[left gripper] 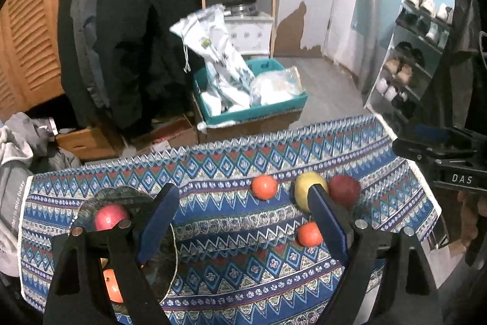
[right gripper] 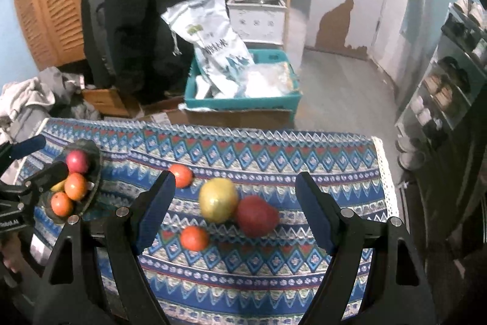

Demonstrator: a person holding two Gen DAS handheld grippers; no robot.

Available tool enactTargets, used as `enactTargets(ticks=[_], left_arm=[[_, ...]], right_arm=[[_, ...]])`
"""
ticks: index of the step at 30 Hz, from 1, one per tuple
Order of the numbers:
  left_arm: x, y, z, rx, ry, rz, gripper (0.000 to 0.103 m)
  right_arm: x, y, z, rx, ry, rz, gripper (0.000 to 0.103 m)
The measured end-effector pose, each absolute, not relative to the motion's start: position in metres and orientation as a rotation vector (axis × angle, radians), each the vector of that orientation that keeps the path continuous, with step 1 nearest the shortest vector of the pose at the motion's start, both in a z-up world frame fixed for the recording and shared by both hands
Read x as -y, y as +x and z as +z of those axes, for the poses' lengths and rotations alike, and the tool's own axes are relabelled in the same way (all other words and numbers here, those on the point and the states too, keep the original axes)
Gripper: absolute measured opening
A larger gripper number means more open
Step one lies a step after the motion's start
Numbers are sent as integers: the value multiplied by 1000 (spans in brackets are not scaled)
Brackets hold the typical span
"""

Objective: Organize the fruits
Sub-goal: 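Close the right tool on the dark red apple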

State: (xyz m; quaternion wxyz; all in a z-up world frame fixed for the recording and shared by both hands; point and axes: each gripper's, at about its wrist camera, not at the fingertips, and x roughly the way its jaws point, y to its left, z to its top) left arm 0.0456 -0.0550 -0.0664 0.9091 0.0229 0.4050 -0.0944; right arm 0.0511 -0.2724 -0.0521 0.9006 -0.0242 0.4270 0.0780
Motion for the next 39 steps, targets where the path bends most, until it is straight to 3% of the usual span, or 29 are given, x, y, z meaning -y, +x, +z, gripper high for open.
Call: enactTargets(ticks=[25,39], left_arm=[[58,96,-166,-1014,33,-195,88],[71,111,-186,-1051,46,-221,88]], right_arm=[[297,107,-203,-1259,-95,147,80],[286,115,-240,-1286,-174,216,78]])
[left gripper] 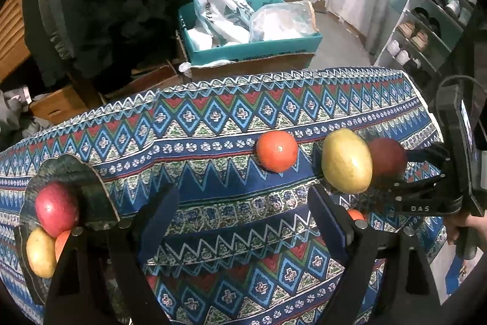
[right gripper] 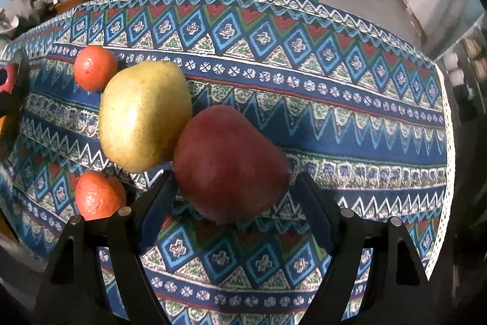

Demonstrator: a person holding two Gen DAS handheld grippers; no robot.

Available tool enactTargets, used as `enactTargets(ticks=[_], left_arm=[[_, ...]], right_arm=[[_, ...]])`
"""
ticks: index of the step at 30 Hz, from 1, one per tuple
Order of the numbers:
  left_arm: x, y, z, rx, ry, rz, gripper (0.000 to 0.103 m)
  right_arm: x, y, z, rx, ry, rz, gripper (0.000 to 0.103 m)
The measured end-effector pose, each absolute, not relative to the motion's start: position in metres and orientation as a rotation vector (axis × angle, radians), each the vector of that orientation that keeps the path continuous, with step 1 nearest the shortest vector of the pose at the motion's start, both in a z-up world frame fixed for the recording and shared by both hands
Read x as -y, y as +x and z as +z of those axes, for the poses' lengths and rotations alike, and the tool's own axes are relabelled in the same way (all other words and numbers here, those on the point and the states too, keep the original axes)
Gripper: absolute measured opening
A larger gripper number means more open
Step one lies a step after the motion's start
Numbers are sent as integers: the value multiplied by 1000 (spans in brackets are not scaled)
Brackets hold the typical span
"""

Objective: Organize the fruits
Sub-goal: 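Close the right tool on the dark red apple, then grasp an orange with the left tool while the right tool lifts the red apple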

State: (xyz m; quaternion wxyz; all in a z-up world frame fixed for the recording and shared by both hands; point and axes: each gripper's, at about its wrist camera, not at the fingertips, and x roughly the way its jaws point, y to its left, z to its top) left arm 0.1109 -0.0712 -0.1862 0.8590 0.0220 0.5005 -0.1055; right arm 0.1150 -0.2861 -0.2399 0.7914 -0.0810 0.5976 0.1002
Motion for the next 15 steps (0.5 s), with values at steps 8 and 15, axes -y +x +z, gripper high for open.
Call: enactTargets(ticks=[8,15], left_arm=[[89,125,-192,-1057,70,-257,88],[106,146,-201,-1056,88,-288,88]], right_arm=[[284,118,-239,-1234,-135,185,75],[304,131,-210,-1131,-66,113,75]])
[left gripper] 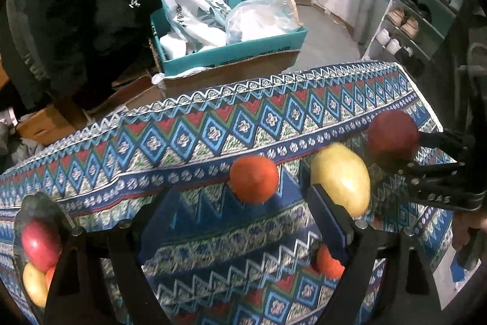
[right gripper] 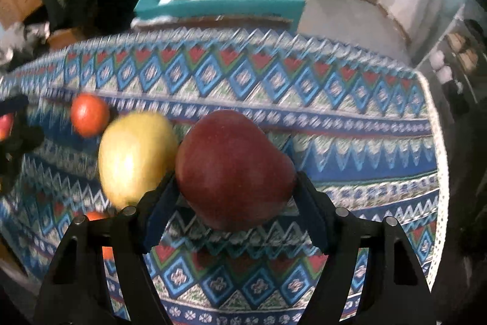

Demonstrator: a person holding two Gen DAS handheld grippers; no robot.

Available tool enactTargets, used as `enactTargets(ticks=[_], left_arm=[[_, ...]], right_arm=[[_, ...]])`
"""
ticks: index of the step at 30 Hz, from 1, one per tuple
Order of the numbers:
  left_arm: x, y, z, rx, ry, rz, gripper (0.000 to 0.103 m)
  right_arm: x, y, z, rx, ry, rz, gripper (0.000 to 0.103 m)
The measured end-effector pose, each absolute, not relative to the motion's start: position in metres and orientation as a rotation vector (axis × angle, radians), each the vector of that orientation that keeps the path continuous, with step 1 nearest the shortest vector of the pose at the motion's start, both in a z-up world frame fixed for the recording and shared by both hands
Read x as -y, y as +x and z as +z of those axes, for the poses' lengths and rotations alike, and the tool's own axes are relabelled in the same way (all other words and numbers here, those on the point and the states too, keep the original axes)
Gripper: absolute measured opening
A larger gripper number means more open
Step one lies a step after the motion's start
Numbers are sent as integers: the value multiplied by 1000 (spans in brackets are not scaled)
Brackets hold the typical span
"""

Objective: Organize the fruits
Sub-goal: 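Grasp an orange with the left tool while the right tool lifts the red apple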

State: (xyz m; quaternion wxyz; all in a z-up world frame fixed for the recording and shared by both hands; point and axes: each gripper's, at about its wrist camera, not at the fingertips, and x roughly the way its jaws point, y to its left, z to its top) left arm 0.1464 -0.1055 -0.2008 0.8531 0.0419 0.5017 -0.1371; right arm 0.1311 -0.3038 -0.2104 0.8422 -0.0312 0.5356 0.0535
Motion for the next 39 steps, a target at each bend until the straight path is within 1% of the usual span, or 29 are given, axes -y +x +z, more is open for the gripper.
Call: enactTargets(ticks=[12,14,15,18,19,20,22,26,29,39], left_arm=[[110,181,-252,-1183,1,-258,87],[109,182,-257,-1193,-6,-262,80],[110,182,-256,-1180,-3,-262,80],[112,185,-256,-1174,5,-272,74],[113,186,-257,-1175,4,-283,67],[115,186,-257,-1174,2,-302,58],[119,185,-257,-1174,5,-329,48],[129,177,-255,-1145,87,-324,48],[126,174,-252,-1131,73,-325,47],[118,159,-208,-1031,90,-329,47]], right_arm=[[329,147,-198,-1114,71,58,75],[328,147,-197,-1110,70,62,75],[327,147,-197,-1110,70,65,75],[324,148,-199,-1112,66,70,75],[323,148,-200,-1114,64,71,75],[322,148,-201,-1116,62,71,75],[321,149,-203,-1118,59,71,75],[320,148,-203,-1119,53,72,75],[320,146,-202,-1115,52,72,75],[315,140,-181,-1064,26,87,75]])
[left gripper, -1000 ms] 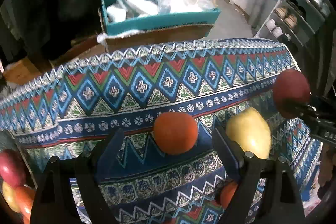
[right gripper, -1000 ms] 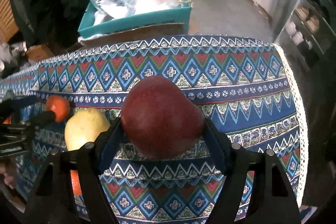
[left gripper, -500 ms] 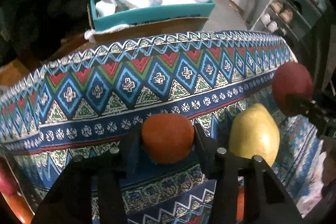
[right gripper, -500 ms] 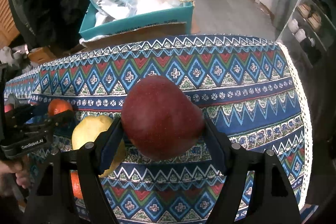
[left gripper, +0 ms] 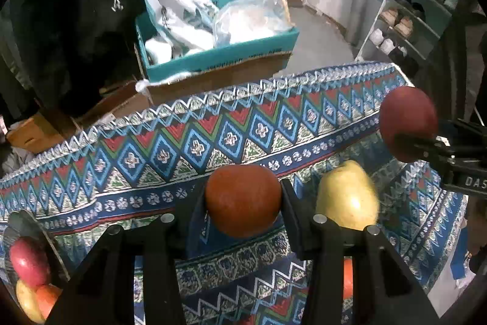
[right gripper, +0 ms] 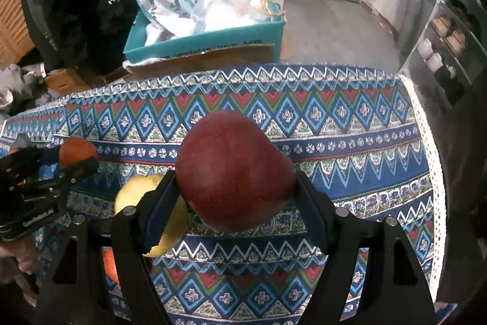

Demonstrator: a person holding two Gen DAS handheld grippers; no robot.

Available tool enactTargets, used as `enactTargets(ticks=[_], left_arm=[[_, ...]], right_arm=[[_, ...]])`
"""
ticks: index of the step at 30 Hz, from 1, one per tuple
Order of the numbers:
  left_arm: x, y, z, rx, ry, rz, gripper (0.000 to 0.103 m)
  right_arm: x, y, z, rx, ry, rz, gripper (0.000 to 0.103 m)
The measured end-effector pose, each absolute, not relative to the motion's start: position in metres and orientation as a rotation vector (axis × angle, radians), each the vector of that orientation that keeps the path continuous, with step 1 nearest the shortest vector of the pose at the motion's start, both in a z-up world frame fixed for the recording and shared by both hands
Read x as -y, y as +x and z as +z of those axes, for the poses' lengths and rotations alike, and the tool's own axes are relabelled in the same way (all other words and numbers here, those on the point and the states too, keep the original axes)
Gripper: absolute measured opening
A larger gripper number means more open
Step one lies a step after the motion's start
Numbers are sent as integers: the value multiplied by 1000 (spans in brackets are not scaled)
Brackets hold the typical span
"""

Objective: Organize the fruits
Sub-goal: 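Grasp an orange with the left tool while the right tool lifts the red apple, then carry the orange and red apple with both tools over the glass bowl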

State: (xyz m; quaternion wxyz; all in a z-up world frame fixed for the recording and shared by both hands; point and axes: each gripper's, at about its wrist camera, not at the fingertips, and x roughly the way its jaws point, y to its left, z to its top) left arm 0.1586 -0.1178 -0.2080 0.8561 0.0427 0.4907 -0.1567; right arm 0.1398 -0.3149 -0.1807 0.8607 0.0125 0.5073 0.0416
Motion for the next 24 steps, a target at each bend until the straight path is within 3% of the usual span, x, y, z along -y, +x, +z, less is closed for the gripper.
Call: enactTargets(ticks=[24], left_arm=[[82,104,-111,-887,11,-334,47]], right_arm=[[289,104,-95,-913,27,163,76]])
